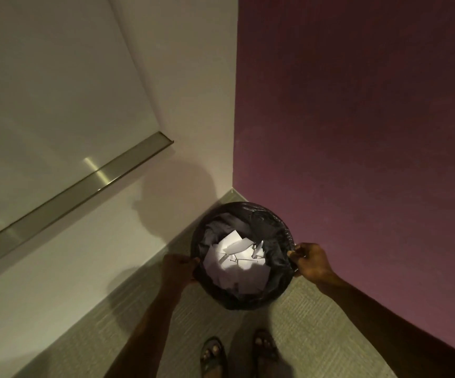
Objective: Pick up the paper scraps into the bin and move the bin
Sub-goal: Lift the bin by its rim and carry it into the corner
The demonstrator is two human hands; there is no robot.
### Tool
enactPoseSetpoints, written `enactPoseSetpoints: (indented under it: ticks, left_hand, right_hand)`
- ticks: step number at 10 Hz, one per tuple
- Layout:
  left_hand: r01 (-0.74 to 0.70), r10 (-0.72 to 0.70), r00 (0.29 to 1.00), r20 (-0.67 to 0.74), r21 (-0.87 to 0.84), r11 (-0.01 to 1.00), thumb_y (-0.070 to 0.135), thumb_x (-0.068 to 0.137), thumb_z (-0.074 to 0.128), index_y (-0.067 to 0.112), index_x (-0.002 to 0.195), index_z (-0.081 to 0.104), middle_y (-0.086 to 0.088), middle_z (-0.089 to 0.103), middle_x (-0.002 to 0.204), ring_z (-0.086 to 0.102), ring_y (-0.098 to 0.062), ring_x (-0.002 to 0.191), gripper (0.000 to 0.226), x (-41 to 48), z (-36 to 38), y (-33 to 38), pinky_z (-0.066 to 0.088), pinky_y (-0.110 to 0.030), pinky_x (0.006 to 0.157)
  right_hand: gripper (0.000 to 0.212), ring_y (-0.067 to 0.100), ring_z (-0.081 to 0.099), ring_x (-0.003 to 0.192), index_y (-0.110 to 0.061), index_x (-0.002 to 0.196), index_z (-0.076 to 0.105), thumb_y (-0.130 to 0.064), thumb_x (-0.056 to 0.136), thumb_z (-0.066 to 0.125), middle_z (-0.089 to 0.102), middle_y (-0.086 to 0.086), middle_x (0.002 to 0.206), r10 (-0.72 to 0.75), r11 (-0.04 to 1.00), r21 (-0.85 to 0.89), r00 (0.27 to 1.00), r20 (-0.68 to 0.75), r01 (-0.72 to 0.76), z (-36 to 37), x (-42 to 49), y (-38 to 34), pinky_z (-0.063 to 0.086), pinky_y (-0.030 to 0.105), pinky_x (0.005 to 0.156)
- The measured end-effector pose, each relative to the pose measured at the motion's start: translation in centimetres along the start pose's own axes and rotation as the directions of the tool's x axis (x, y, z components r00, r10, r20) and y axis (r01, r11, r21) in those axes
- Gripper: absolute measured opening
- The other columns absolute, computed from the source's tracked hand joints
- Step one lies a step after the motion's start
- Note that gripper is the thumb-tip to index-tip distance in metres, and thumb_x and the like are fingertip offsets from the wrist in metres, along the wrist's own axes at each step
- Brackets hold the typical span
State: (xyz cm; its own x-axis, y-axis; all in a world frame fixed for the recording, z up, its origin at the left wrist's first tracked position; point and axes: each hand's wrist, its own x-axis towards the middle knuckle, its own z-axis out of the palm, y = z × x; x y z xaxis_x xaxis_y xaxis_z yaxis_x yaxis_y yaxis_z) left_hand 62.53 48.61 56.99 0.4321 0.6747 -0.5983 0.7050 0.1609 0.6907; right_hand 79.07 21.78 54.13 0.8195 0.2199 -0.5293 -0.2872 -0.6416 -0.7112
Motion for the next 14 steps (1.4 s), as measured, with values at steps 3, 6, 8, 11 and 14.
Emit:
enactPoseSetpoints:
  ticks: [3,6,8,11,14]
  left_hand:
    - [-0.004,0.0,0.999,0.043,0.08,0.997,-0.003,0.086,0.067,-0.001,0.054,0.059,-0.014,0.061,0.051,0.06,-0.019,0.045,0.033,9.3,4.5,-7.0,0.051,-0.029,0.044]
    - [-0.058,0.056,0.998,0.018,0.209,0.976,0.008,0.083,0.069,-0.012,0.066,0.066,-0.033,0.068,0.073,0.066,-0.036,0.065,0.026,18.6,10.5,-16.3,0.055,-0.051,0.067]
    - [0.001,-0.007,0.999,0.04,0.163,0.987,0.006,0.082,0.068,0.008,0.053,0.055,-0.038,0.066,0.08,0.067,-0.053,0.078,0.032,22.8,13.0,-19.2,0.055,-0.065,0.072]
    - [0.013,-0.035,0.992,0.12,0.184,0.983,0.014,0.088,0.061,0.018,0.069,0.055,-0.025,0.066,0.094,0.066,-0.046,0.1,0.02,26.1,15.1,-19.5,0.056,-0.055,0.086]
    - [0.009,-0.012,1.0,0.019,0.167,0.986,0.001,0.082,0.066,0.008,0.06,0.057,-0.035,0.068,0.085,0.071,-0.045,0.079,0.025,27.7,15.9,-21.5,0.057,-0.063,0.069]
  right_hand:
    - [0.022,0.024,0.065,0.049,-0.007,0.066,0.062,-0.001,0.087,0.066,0.063,0.009,0.058,0.091,0.996,0.002,0.996,-0.006,-0.091,5.6,7.7,6.6,0.058,0.036,0.045]
    - [0.016,0.034,0.073,0.067,-0.002,0.068,0.066,-0.005,0.084,0.066,0.07,0.017,0.072,0.096,0.981,-0.168,0.995,-0.039,-0.101,12.6,15.7,15.3,0.061,0.048,0.053]
    - [0.026,0.044,0.068,0.09,0.009,0.095,0.068,-0.015,0.09,0.06,0.07,0.028,0.096,0.054,0.958,-0.283,0.999,-0.006,-0.053,14.9,19.5,18.6,0.056,0.057,0.08]
    - [0.029,0.044,0.064,0.104,0.011,0.103,0.066,-0.016,0.092,0.059,0.065,0.029,0.111,-0.038,0.905,-0.425,0.999,-0.008,0.031,16.1,22.1,20.0,0.053,0.053,0.089]
    - [0.028,0.04,0.064,0.102,0.01,0.098,0.069,-0.016,0.089,0.063,0.067,0.028,0.106,-0.056,0.887,-0.46,0.998,-0.025,0.038,17.2,23.1,20.1,0.046,0.032,0.075]
